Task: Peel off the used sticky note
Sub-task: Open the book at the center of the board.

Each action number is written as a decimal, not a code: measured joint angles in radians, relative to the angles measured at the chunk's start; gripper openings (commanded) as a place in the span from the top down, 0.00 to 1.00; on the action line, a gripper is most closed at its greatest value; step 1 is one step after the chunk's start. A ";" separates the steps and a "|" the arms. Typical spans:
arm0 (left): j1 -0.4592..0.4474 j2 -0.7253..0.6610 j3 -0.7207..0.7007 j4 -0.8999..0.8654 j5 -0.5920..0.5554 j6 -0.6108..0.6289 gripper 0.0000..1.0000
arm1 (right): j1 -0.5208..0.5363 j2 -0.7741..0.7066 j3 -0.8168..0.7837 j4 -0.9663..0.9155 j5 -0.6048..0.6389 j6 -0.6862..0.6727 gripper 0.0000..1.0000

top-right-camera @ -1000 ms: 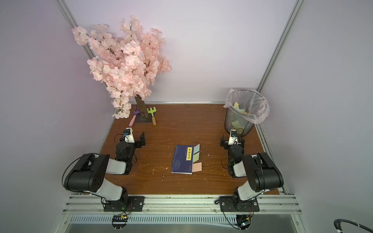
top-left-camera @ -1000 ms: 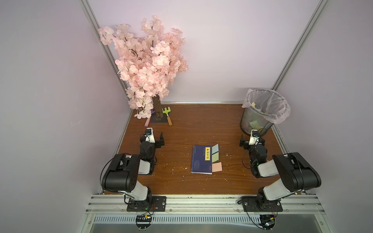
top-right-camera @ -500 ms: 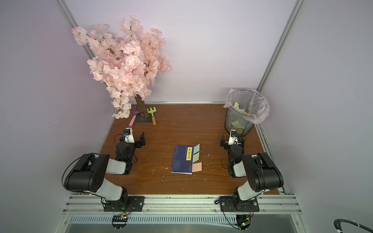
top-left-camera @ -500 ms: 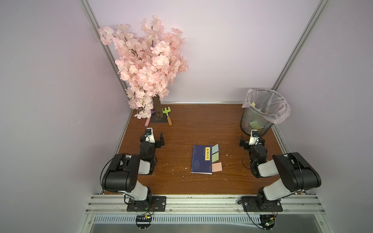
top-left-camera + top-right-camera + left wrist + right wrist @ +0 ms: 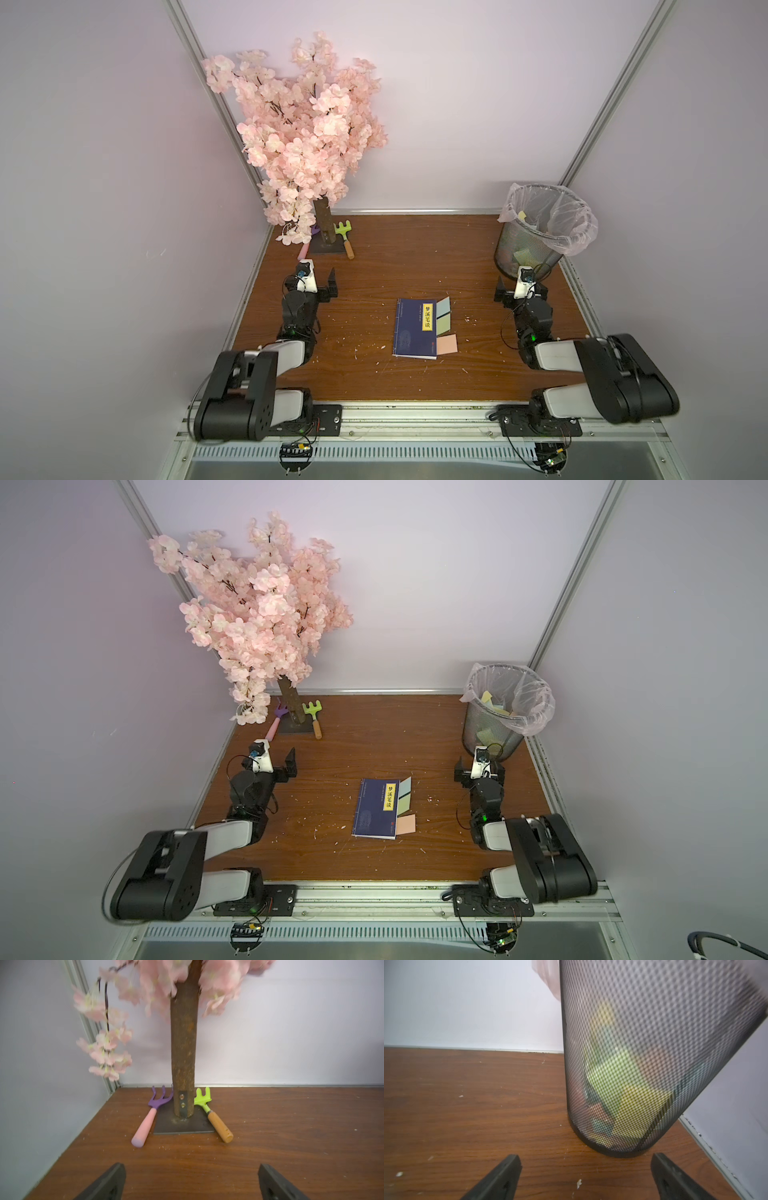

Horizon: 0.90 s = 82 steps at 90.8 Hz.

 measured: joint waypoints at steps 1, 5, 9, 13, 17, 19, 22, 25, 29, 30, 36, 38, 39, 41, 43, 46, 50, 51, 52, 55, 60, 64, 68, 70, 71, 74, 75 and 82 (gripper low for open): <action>0.000 -0.035 0.016 -0.049 0.013 0.011 0.01 | 0.008 -0.033 0.002 -0.022 0.002 0.006 0.00; 0.000 -0.119 0.081 -0.214 0.052 0.043 0.01 | 0.036 -0.178 0.021 -0.137 0.013 0.039 0.00; -0.006 -0.183 0.169 -0.397 0.099 0.087 0.01 | 0.053 -0.303 0.044 -0.232 0.020 0.098 0.01; -0.016 -0.227 0.249 -0.549 0.134 0.130 0.01 | 0.060 -0.428 0.064 -0.314 0.032 0.187 0.01; -0.038 -0.264 0.320 -0.697 0.166 0.175 0.01 | 0.059 -0.544 0.071 -0.384 0.048 0.286 0.01; -0.051 -0.278 0.346 -0.759 0.182 0.198 0.01 | 0.056 -0.590 0.069 -0.414 0.048 0.326 0.00; -0.076 -0.301 0.377 -0.852 0.201 0.224 0.01 | 0.053 -0.654 0.064 -0.450 0.042 0.375 0.00; -0.100 -0.321 0.393 -0.925 0.214 0.253 0.01 | 0.049 -0.703 0.061 -0.488 0.028 0.422 0.00; -0.141 -0.344 0.402 -1.014 0.225 0.278 0.01 | 0.047 -0.727 0.069 -0.544 0.002 0.472 0.01; -0.151 -0.348 0.402 -1.033 0.226 0.285 0.01 | 0.047 -0.727 0.075 -0.569 -0.004 0.486 0.01; -0.219 -0.360 0.402 -1.141 0.222 0.317 0.01 | 0.053 -0.679 0.136 -0.721 -0.042 0.542 0.00; -0.241 -0.359 0.402 -1.165 0.216 0.325 0.01 | 0.058 -0.645 0.168 -0.781 -0.054 0.559 0.00; -0.253 -0.358 0.402 -1.178 0.212 0.332 0.01 | 0.060 -0.629 0.183 -0.809 -0.059 0.565 0.00; -0.279 -0.353 0.401 -1.197 0.199 0.342 0.01 | 0.067 -0.594 0.216 -0.861 -0.066 0.575 0.00; -0.308 -0.348 0.401 -1.219 0.183 0.351 0.01 | 0.074 -0.560 0.249 -0.912 -0.071 0.584 0.01; -0.347 -0.335 0.400 -1.240 0.161 0.362 0.01 | 0.092 -0.510 0.300 -0.987 -0.079 0.593 0.00; -0.407 -0.307 0.400 -1.260 0.116 0.377 0.01 | 0.122 -0.455 0.346 -1.069 -0.089 0.601 0.00; -0.421 -0.299 0.400 -1.265 0.114 0.379 0.01 | 0.129 -0.447 0.351 -1.083 -0.090 0.603 0.00; -0.433 -0.293 0.400 -1.269 0.098 0.383 0.01 | 0.135 -0.441 0.355 -1.096 -0.092 0.605 0.00; -0.471 -0.265 0.400 -1.282 0.074 0.392 0.01 | 0.153 -0.435 0.357 -1.129 -0.116 0.613 0.00; -0.521 -0.222 0.400 -1.298 0.038 0.404 0.01 | 0.174 -0.447 0.341 -1.161 -0.163 0.632 0.00; -0.551 -0.197 0.400 -1.308 0.019 0.414 0.01 | 0.191 -0.460 0.324 -1.174 -0.190 0.649 0.01; -0.576 -0.184 0.400 -1.316 0.010 0.418 0.01 | 0.225 -0.462 0.319 -1.199 -0.193 0.664 0.00; -0.590 -0.180 0.400 -1.321 0.005 0.420 0.01 | 0.244 -0.457 0.320 -1.210 -0.184 0.667 0.00; -0.597 -0.177 0.400 -1.322 0.001 0.422 0.01 | 0.259 -0.451 0.323 -1.220 -0.183 0.671 0.00; -0.620 -0.172 0.400 -1.323 -0.006 0.425 0.01 | 0.310 -0.424 0.340 -1.254 -0.165 0.675 0.00; -0.627 -0.171 0.400 -1.323 -0.011 0.426 0.01 | 0.326 -0.413 0.346 -1.262 -0.160 0.675 0.00; -0.695 -0.156 0.400 -1.316 -0.035 0.440 0.01 | 0.444 -0.322 0.409 -1.321 -0.136 0.679 0.00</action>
